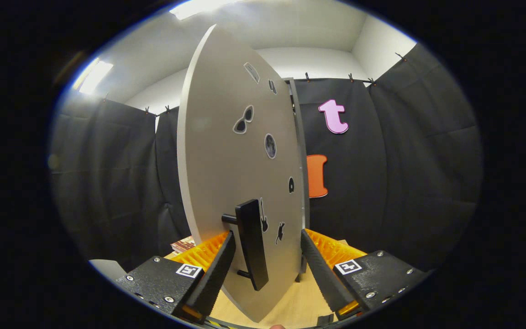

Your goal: Open the shoe cabinet door, grab the shoes and put them into the shoe cabinet, then close the shoe cabinet door.

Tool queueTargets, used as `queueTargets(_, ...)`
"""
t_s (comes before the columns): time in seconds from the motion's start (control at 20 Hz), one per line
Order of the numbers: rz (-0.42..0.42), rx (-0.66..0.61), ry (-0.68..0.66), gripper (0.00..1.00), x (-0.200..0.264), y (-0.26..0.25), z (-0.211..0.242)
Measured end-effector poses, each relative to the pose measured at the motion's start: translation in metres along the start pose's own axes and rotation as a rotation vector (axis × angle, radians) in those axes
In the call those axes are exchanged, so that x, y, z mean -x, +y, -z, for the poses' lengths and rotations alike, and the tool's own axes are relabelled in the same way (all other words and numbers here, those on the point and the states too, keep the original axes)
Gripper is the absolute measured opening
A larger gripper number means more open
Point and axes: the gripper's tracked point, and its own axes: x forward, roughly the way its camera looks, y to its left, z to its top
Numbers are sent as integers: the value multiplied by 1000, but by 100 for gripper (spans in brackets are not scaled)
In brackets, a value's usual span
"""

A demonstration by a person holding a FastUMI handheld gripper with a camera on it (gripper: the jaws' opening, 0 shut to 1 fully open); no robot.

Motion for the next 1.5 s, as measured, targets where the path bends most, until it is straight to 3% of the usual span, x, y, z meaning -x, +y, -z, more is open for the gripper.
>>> queueTargets(0.8, -65, 40, 22, 96, -122, 131, 23)
queueTargets(1.5, 34, 33, 4, 93, -218, 180, 23)
